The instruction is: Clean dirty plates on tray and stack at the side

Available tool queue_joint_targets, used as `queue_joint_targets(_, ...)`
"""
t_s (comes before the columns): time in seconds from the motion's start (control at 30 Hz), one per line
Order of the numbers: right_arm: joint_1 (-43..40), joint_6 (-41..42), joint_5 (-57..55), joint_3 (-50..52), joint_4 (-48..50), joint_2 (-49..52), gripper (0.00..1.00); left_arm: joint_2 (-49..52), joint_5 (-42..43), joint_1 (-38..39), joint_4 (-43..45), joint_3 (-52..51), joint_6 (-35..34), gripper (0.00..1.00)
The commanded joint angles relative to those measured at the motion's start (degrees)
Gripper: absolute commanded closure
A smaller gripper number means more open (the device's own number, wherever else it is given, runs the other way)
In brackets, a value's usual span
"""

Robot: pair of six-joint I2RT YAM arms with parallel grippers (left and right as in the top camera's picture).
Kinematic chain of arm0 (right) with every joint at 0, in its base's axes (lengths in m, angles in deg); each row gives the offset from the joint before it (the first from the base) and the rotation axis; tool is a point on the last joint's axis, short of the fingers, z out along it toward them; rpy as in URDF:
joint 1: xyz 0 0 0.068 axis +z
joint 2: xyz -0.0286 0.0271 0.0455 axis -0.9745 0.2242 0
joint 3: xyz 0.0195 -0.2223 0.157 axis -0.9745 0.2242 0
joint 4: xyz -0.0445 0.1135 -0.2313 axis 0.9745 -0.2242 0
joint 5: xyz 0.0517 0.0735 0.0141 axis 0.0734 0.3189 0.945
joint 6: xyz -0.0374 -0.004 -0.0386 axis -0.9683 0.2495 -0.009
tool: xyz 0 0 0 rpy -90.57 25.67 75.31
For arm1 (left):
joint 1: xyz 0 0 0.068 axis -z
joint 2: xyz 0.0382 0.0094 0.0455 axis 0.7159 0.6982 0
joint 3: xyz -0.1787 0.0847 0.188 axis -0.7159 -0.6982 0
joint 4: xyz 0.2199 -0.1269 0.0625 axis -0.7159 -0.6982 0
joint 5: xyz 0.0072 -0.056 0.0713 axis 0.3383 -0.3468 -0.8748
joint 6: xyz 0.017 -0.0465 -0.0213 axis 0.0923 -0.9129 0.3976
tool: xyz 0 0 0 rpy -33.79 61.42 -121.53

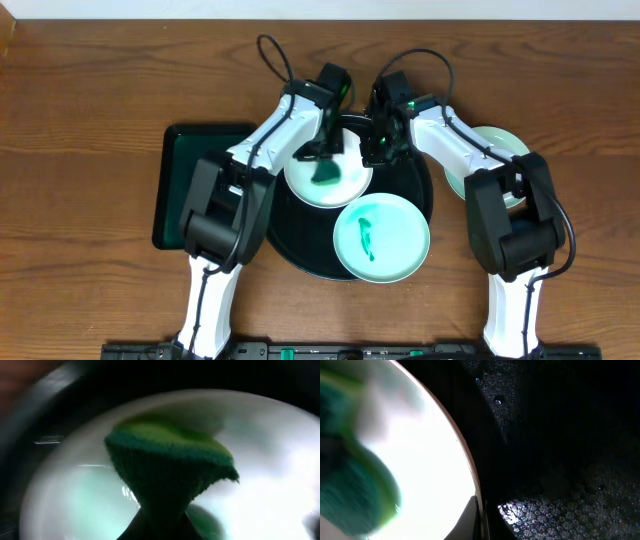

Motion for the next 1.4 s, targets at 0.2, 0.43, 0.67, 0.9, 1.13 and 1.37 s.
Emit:
queue_joint_targets(0.2, 0.0, -0.9, 0.2, 1.1, 0.0, 0.7, 0.99, 1.9, 6.3, -2.2, -5.8, -0.8, 5.0, 0.93)
queue_joint_targets(0.43, 0.0, -0.9, 0.7, 1.1, 0.2, 0.7, 0.99, 1.9, 29.0, -0.8, -3.8, -0.8, 14.6, 0.93)
queue_joint_targets(0.67, 0.0, -1.2, 0.7, 1.1, 0.2, 0.7, 0.99, 1.9, 23.9, 0.5, 2.9, -0.8, 13.8, 0.93)
queue_joint_targets(0.9, 0.0, -1.2, 0.8, 1.1, 0.2, 0.7, 0.99, 1.9, 2.9, 0.2, 4.7, -0.8, 4.3, 0.93)
queue_joint_targets(1.13, 0.0, -1.2, 0.8, 1.1, 0.2, 0.8, 0.99, 0.6, -13.7, -0.9, -1.0, -0.8, -4.0, 0.93)
queue_joint_targets(1.37, 0.0, -1.2, 0.8, 1.1, 0.2, 0.8, 0.99, -0.2, -17.8, -1.4, -7.7, -0.8, -4.8, 0.93)
